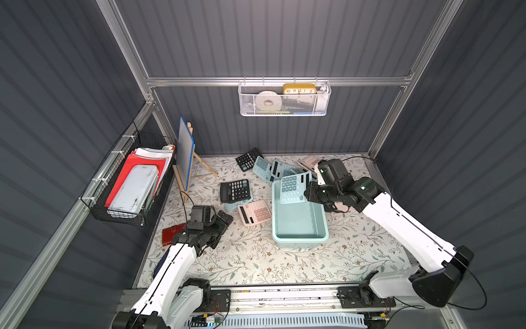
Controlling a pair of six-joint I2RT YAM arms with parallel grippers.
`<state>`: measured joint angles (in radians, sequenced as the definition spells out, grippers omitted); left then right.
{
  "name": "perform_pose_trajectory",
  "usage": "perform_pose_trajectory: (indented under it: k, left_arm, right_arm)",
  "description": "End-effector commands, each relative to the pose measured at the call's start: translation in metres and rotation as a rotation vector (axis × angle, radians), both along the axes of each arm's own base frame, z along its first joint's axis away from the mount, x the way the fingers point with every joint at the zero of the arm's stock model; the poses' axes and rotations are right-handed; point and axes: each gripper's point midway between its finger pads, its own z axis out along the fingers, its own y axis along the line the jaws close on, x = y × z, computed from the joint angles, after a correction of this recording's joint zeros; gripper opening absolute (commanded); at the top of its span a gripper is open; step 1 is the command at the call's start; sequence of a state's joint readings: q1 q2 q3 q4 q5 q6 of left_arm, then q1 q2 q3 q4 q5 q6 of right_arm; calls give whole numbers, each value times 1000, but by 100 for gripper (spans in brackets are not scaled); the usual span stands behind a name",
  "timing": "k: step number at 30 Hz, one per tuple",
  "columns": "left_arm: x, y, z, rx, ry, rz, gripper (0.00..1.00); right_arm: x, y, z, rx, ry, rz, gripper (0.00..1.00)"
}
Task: Put the calculator in the storage box
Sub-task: Store the storage box at the center of the board.
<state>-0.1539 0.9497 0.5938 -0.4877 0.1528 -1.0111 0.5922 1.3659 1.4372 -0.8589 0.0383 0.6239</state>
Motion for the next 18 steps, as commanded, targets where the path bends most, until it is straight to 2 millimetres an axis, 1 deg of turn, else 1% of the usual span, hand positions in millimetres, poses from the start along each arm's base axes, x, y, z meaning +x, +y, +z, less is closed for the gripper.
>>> perform_pose_trajectory:
  k: [1, 5, 13, 15, 18]
  left_arm:
    - [13, -5, 13, -4, -47, 1, 99]
    - [15, -9, 13, 1, -56, -13, 99]
    - [17, -21, 10, 26, -50, -52, 99]
    - [16, -22, 8, 32, -47, -55, 99]
    - [16, -22, 4, 34, -42, -56, 99]
  right_arm:
    - [3, -35, -21, -141, 41, -114, 0]
    - [8, -32, -37, -163, 78, -121, 0]
    - [12, -11, -87, -187, 252, -73, 0]
    - [14, -7, -98, -186, 276, -74, 0]
    - [16, 4, -112, -177, 303, -50, 0]
